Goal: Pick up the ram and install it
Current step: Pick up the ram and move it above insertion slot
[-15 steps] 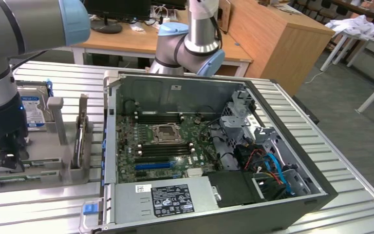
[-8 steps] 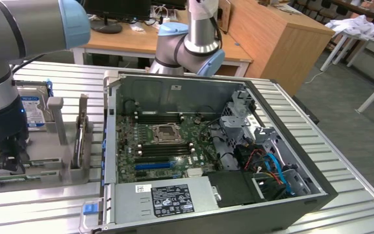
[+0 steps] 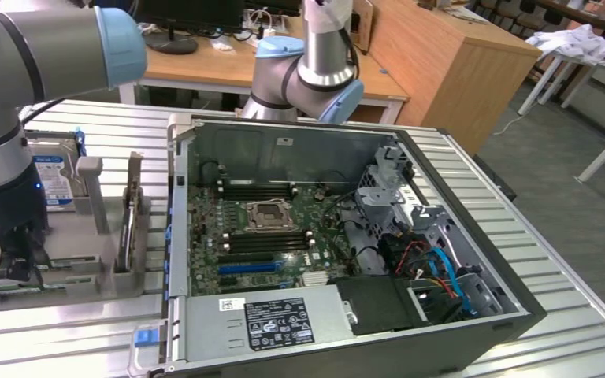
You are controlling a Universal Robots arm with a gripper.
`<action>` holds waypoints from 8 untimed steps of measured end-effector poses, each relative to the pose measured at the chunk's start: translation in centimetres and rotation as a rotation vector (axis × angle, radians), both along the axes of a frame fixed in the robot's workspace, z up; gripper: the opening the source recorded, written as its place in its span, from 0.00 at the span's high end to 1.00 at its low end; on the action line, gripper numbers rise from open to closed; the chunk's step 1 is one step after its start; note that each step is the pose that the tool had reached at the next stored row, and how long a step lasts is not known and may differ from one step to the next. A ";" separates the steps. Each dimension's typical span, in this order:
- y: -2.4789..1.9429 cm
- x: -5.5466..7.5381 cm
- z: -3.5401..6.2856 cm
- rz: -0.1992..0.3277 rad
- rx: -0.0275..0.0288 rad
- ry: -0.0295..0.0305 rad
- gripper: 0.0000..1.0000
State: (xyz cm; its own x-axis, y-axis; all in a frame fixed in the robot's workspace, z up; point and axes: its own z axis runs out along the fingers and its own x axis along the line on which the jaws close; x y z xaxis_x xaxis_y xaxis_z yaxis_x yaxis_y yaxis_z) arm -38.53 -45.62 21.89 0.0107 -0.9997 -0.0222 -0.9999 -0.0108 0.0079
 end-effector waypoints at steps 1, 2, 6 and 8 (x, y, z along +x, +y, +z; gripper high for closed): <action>0.00 0.0 -0.09 0.000 0.0001 -0.0001 0.63; -0.01 0.0 -0.18 0.000 0.0001 -0.0001 0.63; -0.03 0.0 -0.45 0.000 -0.0001 0.0001 0.63; -0.03 0.0 -0.45 0.000 -0.0001 0.0001 0.63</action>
State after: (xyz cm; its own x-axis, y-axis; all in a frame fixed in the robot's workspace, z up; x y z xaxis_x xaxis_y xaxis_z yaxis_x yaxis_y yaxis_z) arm -38.54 -45.64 21.44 0.0106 -0.9997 -0.0222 -0.9999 -0.0108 0.0079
